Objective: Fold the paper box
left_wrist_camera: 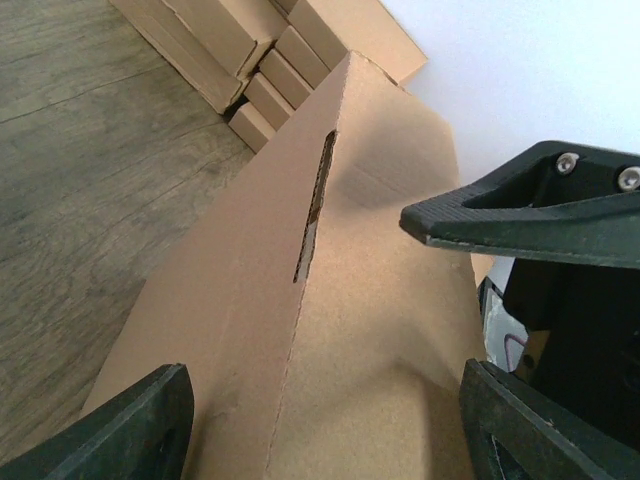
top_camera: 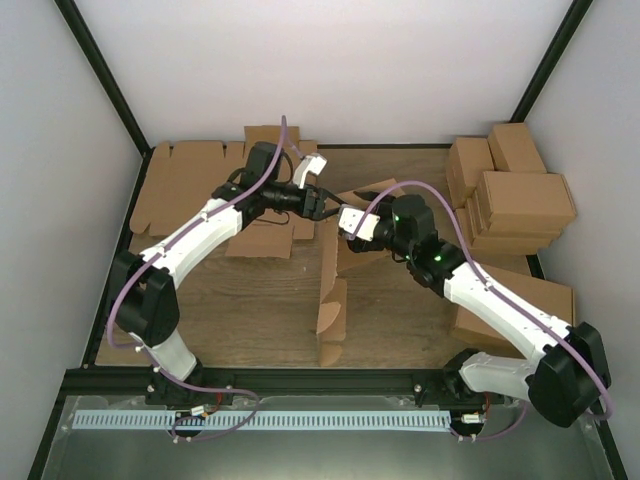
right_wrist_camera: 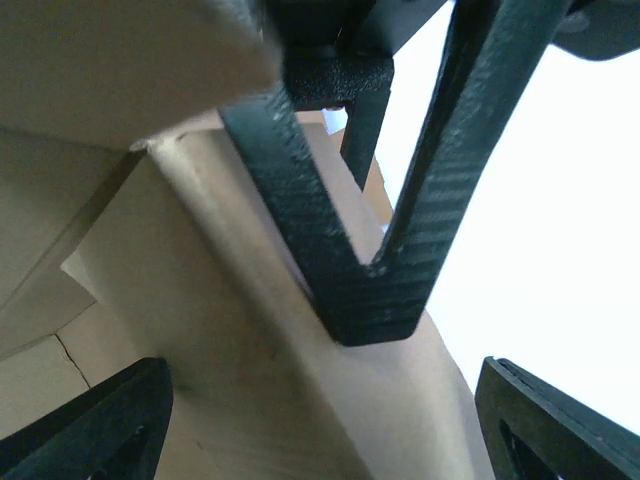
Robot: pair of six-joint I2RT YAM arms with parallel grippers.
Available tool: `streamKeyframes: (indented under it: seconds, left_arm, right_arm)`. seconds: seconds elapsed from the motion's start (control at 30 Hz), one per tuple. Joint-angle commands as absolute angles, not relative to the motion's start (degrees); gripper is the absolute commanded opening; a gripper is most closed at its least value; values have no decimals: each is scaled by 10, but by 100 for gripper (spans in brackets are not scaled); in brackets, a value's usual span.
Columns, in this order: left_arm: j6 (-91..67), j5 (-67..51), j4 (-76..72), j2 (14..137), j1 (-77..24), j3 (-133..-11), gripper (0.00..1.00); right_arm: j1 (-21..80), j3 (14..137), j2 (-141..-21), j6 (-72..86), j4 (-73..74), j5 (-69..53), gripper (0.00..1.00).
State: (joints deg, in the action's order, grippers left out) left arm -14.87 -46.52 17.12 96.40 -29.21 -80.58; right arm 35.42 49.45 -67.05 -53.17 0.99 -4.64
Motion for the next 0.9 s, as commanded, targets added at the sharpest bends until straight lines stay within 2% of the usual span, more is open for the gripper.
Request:
streamKeyframes:
  seconds: [0.0, 0.2, 0.4, 0.53, 0.73, 0.87]
  left_arm:
    - [-136, -475, 191, 974, -303, -816, 75]
    - [-131, -471, 197, 975, -303, -820, 74]
    - [-130, -471, 199, 975, -303, -823, 74]
    - [-129, -474, 200, 976, -303, -824, 74]
    - [-130, -478, 198, 977, -303, -823, 73]
    - [-132, -485, 196, 977, -303, -824, 73]
  right_arm:
    - [361, 543, -648, -518, 75, -43, 87]
    - [355, 563, -636, -556, 132, -26, 87]
    - [348, 587, -660, -598, 183, 7, 80]
    - [348, 556, -665, -631, 126, 20, 71]
    - [348, 506, -675, -698, 36, 5, 68]
    - [348, 497, -685, -706, -3, 26, 60]
